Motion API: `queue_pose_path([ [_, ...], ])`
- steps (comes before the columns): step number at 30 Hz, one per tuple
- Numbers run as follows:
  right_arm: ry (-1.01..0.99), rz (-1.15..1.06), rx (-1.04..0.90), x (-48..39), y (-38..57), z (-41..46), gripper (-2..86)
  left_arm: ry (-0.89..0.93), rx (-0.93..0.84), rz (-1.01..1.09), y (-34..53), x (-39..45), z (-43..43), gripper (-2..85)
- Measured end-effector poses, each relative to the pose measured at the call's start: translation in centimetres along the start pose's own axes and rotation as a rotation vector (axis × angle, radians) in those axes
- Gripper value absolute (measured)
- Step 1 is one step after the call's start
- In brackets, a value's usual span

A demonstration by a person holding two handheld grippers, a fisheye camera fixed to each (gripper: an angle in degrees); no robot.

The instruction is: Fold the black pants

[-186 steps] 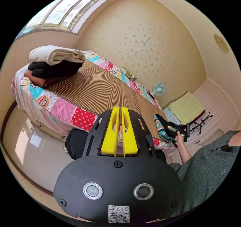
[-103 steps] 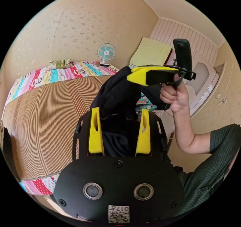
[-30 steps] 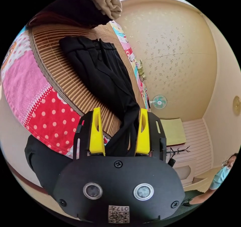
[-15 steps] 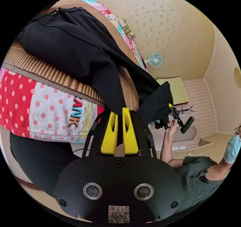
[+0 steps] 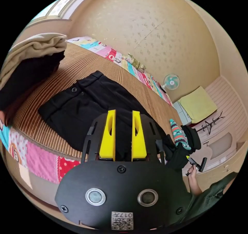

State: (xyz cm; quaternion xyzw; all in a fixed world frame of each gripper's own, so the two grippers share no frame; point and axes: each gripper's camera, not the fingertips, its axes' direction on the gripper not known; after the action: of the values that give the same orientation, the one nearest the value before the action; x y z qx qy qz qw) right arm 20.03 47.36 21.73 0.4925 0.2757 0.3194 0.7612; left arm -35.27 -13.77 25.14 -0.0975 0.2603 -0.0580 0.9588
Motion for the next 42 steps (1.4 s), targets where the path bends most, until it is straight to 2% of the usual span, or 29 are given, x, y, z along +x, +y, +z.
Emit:
queue_pose_path([
  [2,-0.06,0.018,0.029,-0.4,-0.4,-1.2,2.9,-0.025,-0.048,0.139,-2.1,2.8,4.7,3.3],
  [3,-0.08,0.017,0.037,-0.5,-0.5,-1.5,2.9,-0.082,-0.127,0.217,-3.1,4.4,8.3,1.3],
  [5,-0.164,-0.026,0.063,-1.2,-1.4,-3.5,2.9,-0.334,-0.289,0.264,-3.9,5.4,13.8,-0.2],
  [7,-0.211,-0.059,0.079,-1.6,-2.7,-5.3,2.8,-0.446,-0.258,0.381,-3.9,5.9,15.4,-0.8],
  [11,-0.274,-0.071,0.165,-1.0,-7.8,-10.2,2.8,-0.625,-0.227,0.345,-5.5,3.8,15.3,-1.0],
  [13,-0.368,-0.084,0.245,-0.7,-9.8,-12.5,2.8,-0.737,-0.233,0.227,-6.7,0.3,14.0,-1.0],
  [15,-0.448,-0.142,0.288,-1.1,-11.3,-13.8,2.8,-0.711,-0.238,0.055,-7.6,-3.4,11.6,-1.0],
  [17,-0.439,-0.27,0.25,-2.9,-12.1,-12.9,2.8,-0.576,-0.217,-0.116,-7.8,-7.0,8.7,-0.9],
  [19,-0.368,-0.284,0.174,-3.2,-11.8,-10.5,2.9,-0.316,-0.205,-0.244,-6.9,-10.3,6.3,-0.8],
  [21,-0.289,-0.198,0.069,-1.6,-10.7,-7.2,3.1,-0.219,-0.199,-0.208,-5.7,-10.6,5.0,-0.6],
  [24,-0.073,0.059,-0.213,2.2,-7.8,-1.4,3.6,-0.166,-0.118,-0.069,-1.8,-8.2,1.4,0.6],
  [25,0.003,0.116,-0.249,2.8,-6.3,-0.3,3.8,-0.135,-0.076,-0.051,0.3,-7.5,-0.2,3.5],
  [27,0.016,0.126,-0.139,2.4,-4.3,-1.4,4.5,-0.069,-0.063,-0.043,3.7,-7.0,-1.6,6.8],
  [28,0.004,0.1,-0.035,1.6,-3.6,-2.9,5.3,-0.041,-0.116,-0.034,5.5,-7.0,-1.7,8.0],
  [30,0.011,0.05,0.144,0.2,-3.0,-5.3,8.6,-0.035,-0.201,-0.023,7.8,-7.0,-1.5,9.2],
  [31,0.01,0.018,0.229,-0.7,-3.1,-6.3,12.4,-0.015,-0.183,0.006,8.9,-6.7,-2.4,10.2],
  [32,-0.011,-0.018,0.237,-1.4,-4.0,-6.2,15.0,-0.021,-0.188,0.009,9.3,-6.5,-2.6,10.1],
  [33,-0.023,-0.036,0.202,-1.6,-4.8,-5.6,15.7,-0.04,-0.21,0.017,9.7,-6.3,-2.9,9.8],
  [36,-0.025,-0.18,-0.105,-3.8,-9.0,0.3,15.9,-0.129,-0.277,-0.007,10.0,-6.1,-2.9,5.7],
  [37,0.003,-0.222,-0.286,-4.6,-10.1,3.9,14.3,-0.128,-0.324,-0.013,9.6,-6.2,-2.8,3.7],
  [38,0.108,-0.241,-0.44,-5.5,-10.7,7.3,8.2,-0.125,-0.351,-0.017,9.4,-6.3,-2.8,2.9],
  [40,0.184,-0.351,-0.528,-7.5,-11.1,9.8,4.3,-0.144,-0.471,-0.029,8.3,-6.6,-3.1,0.4],
  [42,0.231,-0.417,-0.489,-9.7,-12.2,8.5,3.5,-0.187,-0.551,0.002,8.0,-6.5,-3.8,-0.3],
])
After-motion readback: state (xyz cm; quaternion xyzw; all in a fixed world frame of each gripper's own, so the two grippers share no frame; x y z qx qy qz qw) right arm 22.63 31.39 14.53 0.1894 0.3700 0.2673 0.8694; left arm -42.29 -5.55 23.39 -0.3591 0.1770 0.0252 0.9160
